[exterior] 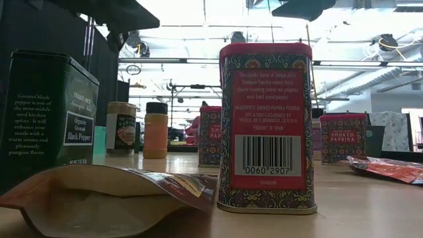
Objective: Sort spices by type
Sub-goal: Put the top left orange seasoning bottle into the gray bin
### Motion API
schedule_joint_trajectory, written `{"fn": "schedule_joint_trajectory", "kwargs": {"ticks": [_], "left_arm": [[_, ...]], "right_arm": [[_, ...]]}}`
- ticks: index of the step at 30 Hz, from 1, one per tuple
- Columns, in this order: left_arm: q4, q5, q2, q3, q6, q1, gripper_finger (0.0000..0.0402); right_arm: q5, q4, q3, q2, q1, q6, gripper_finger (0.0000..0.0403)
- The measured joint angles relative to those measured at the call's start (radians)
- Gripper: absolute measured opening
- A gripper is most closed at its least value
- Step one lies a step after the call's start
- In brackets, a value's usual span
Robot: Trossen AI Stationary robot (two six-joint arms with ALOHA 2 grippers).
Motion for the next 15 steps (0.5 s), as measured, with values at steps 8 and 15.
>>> {"fn": "schedule_joint_trajectory", "kwargs": {"ticks": [8, 15], "left_arm": [[-0.184, 0.025, 0.025, 0.082, -0.005, 0.002, 0.0029], [-0.246, 0.024, 0.055, 0.120, -0.005, 0.026, 0.0025]], "right_arm": [[-0.001, 0.000, 0.000, 0.000, -0.013, -0.028, 0.0361], [0.000, 0.000, 0.000, -0.031, -0.063, -0.073, 0.0361]]}}
